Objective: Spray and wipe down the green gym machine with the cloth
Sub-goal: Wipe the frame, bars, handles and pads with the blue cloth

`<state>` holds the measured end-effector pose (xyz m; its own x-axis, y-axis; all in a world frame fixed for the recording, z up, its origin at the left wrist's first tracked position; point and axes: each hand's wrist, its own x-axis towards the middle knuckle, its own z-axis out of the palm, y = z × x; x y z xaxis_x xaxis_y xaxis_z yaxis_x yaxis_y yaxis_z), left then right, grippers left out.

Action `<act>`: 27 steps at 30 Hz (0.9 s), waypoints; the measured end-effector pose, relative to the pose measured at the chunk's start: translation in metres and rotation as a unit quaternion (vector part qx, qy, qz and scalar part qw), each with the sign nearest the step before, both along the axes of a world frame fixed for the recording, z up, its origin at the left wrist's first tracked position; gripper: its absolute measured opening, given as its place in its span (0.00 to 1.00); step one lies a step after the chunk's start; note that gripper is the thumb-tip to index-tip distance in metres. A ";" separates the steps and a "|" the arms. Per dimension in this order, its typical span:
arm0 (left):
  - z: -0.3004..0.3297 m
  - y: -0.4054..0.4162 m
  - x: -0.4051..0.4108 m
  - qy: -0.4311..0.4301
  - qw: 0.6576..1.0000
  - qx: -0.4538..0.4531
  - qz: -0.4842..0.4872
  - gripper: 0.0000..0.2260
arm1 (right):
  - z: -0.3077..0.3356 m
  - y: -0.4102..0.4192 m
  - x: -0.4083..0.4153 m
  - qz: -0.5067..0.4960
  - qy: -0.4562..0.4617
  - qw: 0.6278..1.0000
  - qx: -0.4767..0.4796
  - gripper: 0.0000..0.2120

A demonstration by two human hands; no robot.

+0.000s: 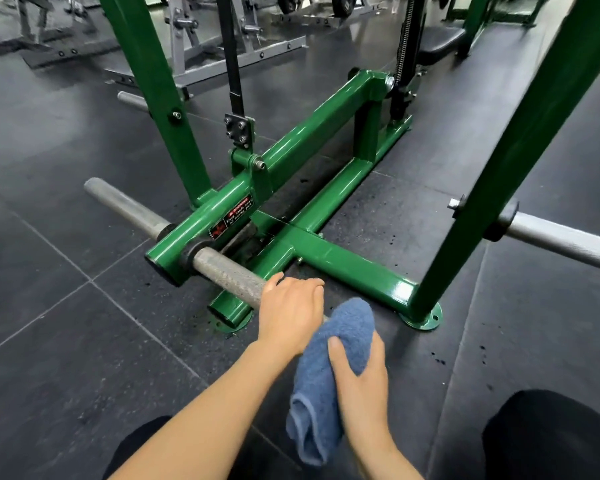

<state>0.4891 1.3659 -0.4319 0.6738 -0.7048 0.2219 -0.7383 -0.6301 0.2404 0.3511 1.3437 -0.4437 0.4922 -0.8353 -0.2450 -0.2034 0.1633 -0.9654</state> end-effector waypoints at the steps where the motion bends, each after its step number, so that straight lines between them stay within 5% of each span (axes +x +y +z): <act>1: -0.001 0.000 0.001 0.000 1.000 -0.004 -0.004 0.26 | 0.002 -0.004 0.002 0.006 0.017 1.000 -0.023 0.21; 4: -0.002 0.001 0.002 -0.014 0.999 -0.025 -0.020 0.24 | 0.009 -0.033 0.010 0.085 0.050 0.994 -0.042 0.12; 8: 0.004 0.003 0.000 0.016 0.999 -0.003 -0.036 0.23 | 0.019 -0.079 0.017 0.229 0.041 0.969 0.085 0.11; 12: 0.020 0.014 0.020 0.210 0.973 -0.087 -0.040 0.22 | 0.052 -0.115 0.023 0.313 0.123 0.938 -0.081 0.12; 14: 0.026 0.016 0.037 0.209 0.969 -0.128 0.024 0.21 | 0.073 -0.120 0.035 0.365 0.132 0.917 -0.093 0.13; 17: 0.023 0.020 0.057 0.153 0.976 -0.105 0.112 0.22 | 0.085 -0.097 0.072 0.494 0.238 0.811 -0.203 0.16; 19: 0.009 0.020 0.062 0.113 0.985 -0.059 0.117 0.21 | 0.084 -0.078 0.096 0.502 0.301 0.738 -0.336 0.15; 21: -0.007 0.023 0.063 0.077 0.988 -0.067 0.118 0.20 | 0.081 -0.068 0.113 0.487 0.323 0.702 -0.407 0.12; 24: -0.014 0.023 0.066 0.073 0.982 -0.122 0.127 0.21 | 0.077 -0.075 0.137 0.515 0.315 0.693 -0.395 0.13; 27: -0.015 0.022 0.062 0.064 0.977 -0.165 0.122 0.27 | 0.067 -0.088 0.151 0.550 0.263 0.744 -0.273 0.15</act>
<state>0.5508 1.3874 -0.4470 0.8494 -0.4244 0.3136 -0.5272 -0.6559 0.5402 0.5022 1.2561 -0.3766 0.9073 -0.0433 -0.4183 -0.2977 -0.7687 -0.5661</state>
